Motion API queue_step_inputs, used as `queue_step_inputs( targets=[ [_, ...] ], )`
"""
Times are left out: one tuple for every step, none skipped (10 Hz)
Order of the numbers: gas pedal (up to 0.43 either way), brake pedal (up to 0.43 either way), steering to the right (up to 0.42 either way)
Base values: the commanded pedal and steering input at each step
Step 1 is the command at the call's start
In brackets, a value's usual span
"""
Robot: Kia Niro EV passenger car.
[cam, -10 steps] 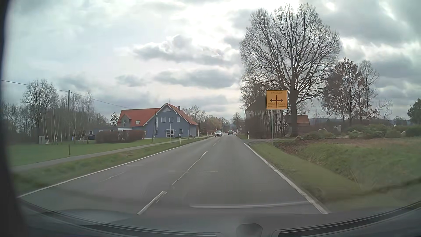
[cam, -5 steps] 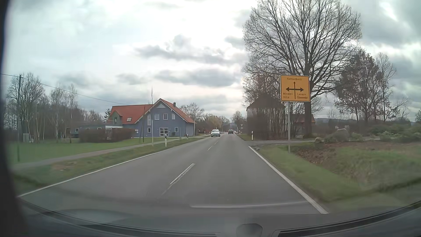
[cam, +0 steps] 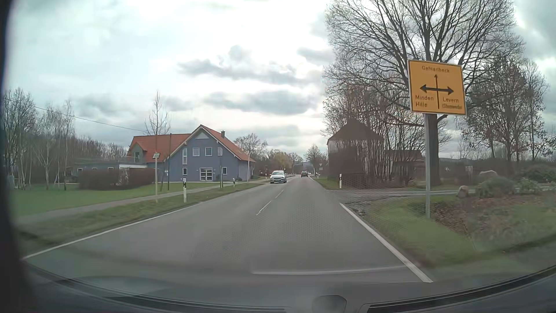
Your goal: Follow the waypoints while adhering to traffic rules and regulations
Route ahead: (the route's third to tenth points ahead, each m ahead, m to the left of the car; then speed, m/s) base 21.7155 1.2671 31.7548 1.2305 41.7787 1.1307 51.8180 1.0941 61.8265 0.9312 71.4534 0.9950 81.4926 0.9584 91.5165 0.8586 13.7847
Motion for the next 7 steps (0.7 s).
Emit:
queue_step_inputs(
  targets=[
    [0.157,0.000,0.006],
    [0.169,0.000,0.006],
    [0.189,0.000,0.006],
    [0.197,0.000,0.005],
    [0.197,0.000,0.005],
    [0.197,0.000,0.005],
    [0.197,0.000,0.005]
  ],
)
